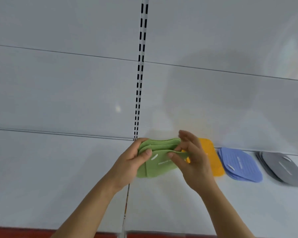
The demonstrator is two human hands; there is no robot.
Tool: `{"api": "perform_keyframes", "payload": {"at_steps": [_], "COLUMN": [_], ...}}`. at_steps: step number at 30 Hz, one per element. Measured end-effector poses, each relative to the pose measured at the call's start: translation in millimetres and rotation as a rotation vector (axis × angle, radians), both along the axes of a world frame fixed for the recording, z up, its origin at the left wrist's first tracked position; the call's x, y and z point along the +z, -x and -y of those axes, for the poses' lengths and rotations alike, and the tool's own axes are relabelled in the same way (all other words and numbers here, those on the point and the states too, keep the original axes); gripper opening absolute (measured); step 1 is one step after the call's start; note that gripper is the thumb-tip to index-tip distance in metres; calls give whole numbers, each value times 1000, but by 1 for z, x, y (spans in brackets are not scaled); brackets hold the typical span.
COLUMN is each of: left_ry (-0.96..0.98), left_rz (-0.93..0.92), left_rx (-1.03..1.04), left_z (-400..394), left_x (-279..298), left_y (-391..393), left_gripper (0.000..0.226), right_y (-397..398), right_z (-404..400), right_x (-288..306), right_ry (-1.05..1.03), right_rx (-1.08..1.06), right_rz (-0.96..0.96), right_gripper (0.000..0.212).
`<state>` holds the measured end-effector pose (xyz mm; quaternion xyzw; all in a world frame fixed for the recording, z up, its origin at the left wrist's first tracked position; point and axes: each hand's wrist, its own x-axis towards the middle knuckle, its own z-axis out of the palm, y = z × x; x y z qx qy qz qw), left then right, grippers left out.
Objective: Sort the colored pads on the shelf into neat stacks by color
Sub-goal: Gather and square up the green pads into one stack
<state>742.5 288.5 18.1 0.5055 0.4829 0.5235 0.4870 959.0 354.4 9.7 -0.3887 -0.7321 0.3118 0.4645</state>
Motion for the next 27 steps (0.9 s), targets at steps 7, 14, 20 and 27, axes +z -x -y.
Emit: {"api": "perform_keyframes", "payload": {"at_steps": [7, 14, 20, 27], "left_ry": [0, -100, -87, 19], "left_rz": [-139, -352, -103, -75], "left_rx": [-51, 73, 80, 123], "left_z": [3, 3, 1, 3], "left_x": [-13, -23, -12, -32], "left_y": [-13, -15, -15, -13], "left_gripper": [42, 30, 41, 36], "right_y": [10, -1, -2, 3], "right_z": [12, 13, 24, 32], "right_x": [-22, -28, -27, -33], "right_ry": [82, 372, 253, 319], "right_rx": [-75, 37, 41, -39], "right_rz": [-224, -289, -191, -84], "right_gripper": [17, 58, 26, 40]}}
